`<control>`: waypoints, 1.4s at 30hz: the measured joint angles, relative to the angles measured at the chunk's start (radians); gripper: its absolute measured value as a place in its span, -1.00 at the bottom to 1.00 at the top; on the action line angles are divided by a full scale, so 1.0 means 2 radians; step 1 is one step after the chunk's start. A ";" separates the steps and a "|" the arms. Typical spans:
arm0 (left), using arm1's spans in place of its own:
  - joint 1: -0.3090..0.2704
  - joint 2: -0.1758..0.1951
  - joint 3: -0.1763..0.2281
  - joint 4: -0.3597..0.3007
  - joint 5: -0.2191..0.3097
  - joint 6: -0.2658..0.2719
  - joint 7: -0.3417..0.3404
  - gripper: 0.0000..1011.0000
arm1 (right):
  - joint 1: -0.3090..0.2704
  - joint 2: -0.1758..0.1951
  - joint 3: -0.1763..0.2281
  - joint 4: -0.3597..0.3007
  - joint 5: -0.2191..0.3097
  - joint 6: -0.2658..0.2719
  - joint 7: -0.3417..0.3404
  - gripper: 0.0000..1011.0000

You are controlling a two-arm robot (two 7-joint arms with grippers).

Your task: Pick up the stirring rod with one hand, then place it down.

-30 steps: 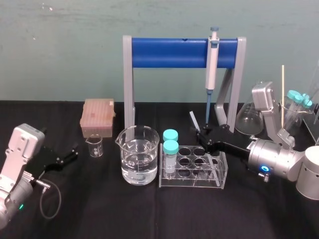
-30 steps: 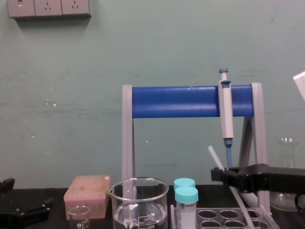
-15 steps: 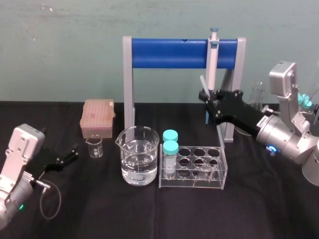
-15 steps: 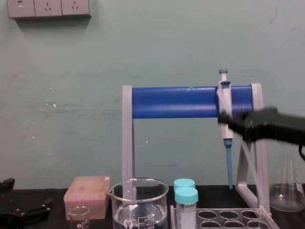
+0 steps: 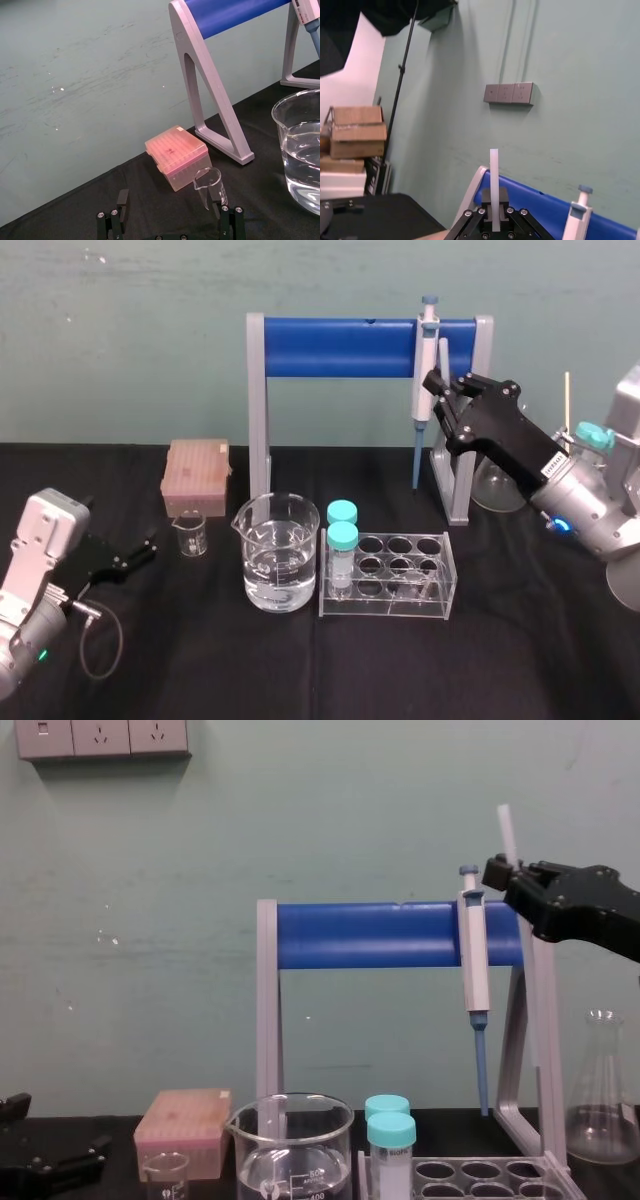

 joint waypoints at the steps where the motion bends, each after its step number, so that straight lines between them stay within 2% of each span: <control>1: 0.000 0.000 0.000 0.000 0.000 0.000 0.000 0.98 | -0.001 -0.001 0.002 0.002 0.005 -0.001 0.004 -0.86; 4: 0.000 0.000 0.000 0.000 0.000 0.000 0.000 0.98 | -0.007 -0.006 0.011 0.014 0.024 0.000 0.018 -0.86; 11: 0.000 0.000 0.000 0.000 0.000 0.000 0.000 0.98 | -0.015 -0.008 0.019 0.031 0.034 0.012 0.032 -0.86; 42: 0.000 0.000 0.000 0.000 0.000 0.000 0.000 0.98 | -0.013 -0.008 0.017 0.028 0.033 0.009 0.031 -0.86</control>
